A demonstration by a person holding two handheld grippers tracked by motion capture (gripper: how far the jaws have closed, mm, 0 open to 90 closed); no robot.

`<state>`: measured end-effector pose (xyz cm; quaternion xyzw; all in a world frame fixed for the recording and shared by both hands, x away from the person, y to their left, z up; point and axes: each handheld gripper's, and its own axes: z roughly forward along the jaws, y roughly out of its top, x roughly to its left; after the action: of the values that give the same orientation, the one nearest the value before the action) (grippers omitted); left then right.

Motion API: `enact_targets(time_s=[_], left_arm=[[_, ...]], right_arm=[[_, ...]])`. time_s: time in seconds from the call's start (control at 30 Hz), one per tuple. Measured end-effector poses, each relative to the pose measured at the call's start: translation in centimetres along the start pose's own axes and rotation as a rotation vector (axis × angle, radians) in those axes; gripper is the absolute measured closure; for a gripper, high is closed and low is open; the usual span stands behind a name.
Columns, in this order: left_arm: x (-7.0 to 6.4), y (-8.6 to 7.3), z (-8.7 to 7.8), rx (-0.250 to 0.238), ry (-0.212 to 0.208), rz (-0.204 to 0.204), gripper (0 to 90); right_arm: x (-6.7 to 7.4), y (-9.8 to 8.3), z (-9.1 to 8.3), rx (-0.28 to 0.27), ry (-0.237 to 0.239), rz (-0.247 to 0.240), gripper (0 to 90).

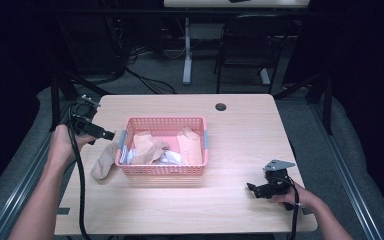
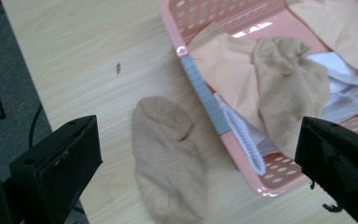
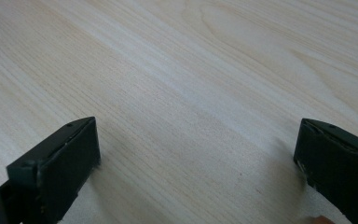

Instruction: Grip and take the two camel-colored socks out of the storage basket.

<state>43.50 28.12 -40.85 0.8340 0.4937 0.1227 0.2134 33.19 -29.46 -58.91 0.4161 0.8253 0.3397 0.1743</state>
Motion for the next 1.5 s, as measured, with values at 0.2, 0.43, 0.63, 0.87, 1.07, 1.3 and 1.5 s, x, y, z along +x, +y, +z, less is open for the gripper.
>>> enact_targets(time_s=[0.2, 0.43, 0.63, 0.87, 1.07, 1.3, 1.5], left_arm=[[-2.1, 1.4, 0.1, -0.011, -0.021, 0.048, 1.0], [-3.9, 2.6, 1.2, 0.007, -0.045, 0.091, 0.4], [-5.3, 3.2, 2.6, 0.020, -0.061, 0.119, 0.4], [-6.6, 3.6, 4.3, 0.045, -0.076, 0.148, 0.1], [-7.4, 3.2, 5.9, 0.072, -0.090, 0.160, 0.1], [-8.1, 2.7, 7.9, 0.100, -0.097, 0.154, 0.1], [-8.8, 2.5, 9.3, 0.122, -0.101, 0.155, 0.3]], right_arm=[[0.0, 0.0, 0.0, 0.001, 0.001, 0.001, 0.0], [0.0, 0.0, 0.0, 0.001, 0.000, 0.000, 0.0], [0.0, 0.0, 0.0, -0.002, 0.001, 0.000, 0.0], [0.0, 0.0, 0.0, -0.002, 0.003, 0.000, 0.0], [0.0, 0.0, 0.0, -0.001, 0.000, 0.001, 0.0], [0.0, 0.0, 0.0, 0.001, 0.000, -0.001, 0.0], [0.0, 0.0, 0.0, 0.002, -0.001, -0.003, 0.0]])
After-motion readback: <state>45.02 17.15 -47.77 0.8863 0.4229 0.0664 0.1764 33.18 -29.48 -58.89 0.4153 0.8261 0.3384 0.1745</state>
